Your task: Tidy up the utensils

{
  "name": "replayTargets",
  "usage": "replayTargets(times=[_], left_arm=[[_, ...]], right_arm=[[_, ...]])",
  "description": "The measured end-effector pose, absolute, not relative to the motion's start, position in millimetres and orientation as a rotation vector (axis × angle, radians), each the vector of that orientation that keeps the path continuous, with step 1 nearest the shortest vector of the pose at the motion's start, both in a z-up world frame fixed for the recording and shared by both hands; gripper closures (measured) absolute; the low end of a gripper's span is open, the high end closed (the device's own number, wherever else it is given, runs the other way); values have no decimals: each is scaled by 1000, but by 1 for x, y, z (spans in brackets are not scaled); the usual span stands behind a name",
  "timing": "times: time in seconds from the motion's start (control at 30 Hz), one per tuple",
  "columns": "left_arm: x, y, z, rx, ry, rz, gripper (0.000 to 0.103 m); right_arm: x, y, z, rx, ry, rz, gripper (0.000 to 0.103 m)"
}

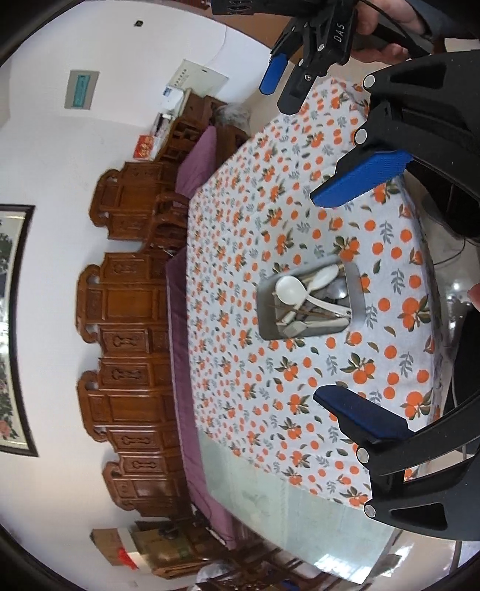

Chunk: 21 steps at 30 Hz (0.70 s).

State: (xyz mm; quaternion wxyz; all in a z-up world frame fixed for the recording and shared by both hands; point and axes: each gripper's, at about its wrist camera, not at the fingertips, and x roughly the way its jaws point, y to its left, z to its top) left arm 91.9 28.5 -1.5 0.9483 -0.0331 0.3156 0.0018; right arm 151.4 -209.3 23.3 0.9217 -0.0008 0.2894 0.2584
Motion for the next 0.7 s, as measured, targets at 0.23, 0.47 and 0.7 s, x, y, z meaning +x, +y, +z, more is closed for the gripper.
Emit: replayTargets(times=[0.23,0.47,0.7], left_arm=[[74,13,30,-51,561,-15,10],[53,2,54,-41,499,-31,10],[40,-3,62,-43,474,-47,10]], right_arm=[[123,-220,63,-7,491,531,3],[99,-222,94,-3,410,549,3],[89,-220,99,-9,394,560,3]])
